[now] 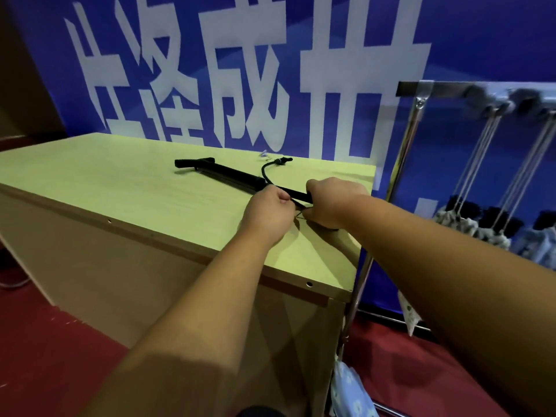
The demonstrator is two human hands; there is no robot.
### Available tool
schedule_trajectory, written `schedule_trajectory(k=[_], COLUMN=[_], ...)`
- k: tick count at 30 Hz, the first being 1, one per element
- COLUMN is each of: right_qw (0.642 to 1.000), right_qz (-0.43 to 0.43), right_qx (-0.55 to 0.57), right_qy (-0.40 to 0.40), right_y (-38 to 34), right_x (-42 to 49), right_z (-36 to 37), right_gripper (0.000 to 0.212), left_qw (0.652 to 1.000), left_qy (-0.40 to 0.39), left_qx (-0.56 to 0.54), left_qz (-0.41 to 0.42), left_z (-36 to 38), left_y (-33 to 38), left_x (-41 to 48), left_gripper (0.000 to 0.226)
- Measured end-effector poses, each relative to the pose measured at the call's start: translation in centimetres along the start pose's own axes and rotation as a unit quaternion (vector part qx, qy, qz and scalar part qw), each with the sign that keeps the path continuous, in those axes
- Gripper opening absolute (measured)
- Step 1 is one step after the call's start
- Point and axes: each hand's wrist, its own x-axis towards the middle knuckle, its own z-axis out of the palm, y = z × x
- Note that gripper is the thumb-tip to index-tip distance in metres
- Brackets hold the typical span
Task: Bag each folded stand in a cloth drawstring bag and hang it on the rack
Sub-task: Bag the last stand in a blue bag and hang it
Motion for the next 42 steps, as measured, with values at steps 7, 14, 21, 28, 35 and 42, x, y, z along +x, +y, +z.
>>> schedule_trajectory(k=[7, 14, 21, 28, 35, 42], right_qw=[0.991, 0.954, 0.907, 0.885, 0.863, 0.643], right_qz=[0.032, 0.069, 0.069, 0.106, 0.15, 0.179], right_qx=[0.132, 0.29, 0.412, 0.453, 0.475, 0.743], right_qy=[0.0, 0.016, 0.05, 0.01, -0.087, 0.053], right_y=[1.3, 2.7, 4.9, 9.7, 14.5, 18.6], right_x=[-7.8, -15.6, -22.3, -27.1, -30.3, -30.9], right_z=[-0.5, -1.2, -1.3, -0.3, 1.1, 0.1], right_gripper=[0.031, 0.026, 0.047, 0.035, 0.038, 0.05], left_qw=[0.974, 0.813, 0.818, 0.856, 0.89, 0.859], left_qy=[0.033, -0.108, -0.193, -0.225, -0.294, -0.394], left_qx=[-0.178, -0.519, -0.508, -0.461, -0.345, -0.325], left_qz=[-0.135, -0.239, -0.191, -0.059, 0.043, 0.05], left_z=[-1.3, -2.1, -1.1, 1.3, 5.8, 10.7], left_y=[0.9, 4.2, 9.9, 16.6, 19.0, 17.3], left_x=[-1.4, -5.4, -8.5, -12.8, -18.3, -21.3], left_gripper=[0.022, 0.025, 0.031, 0.015, 0.025, 0.023])
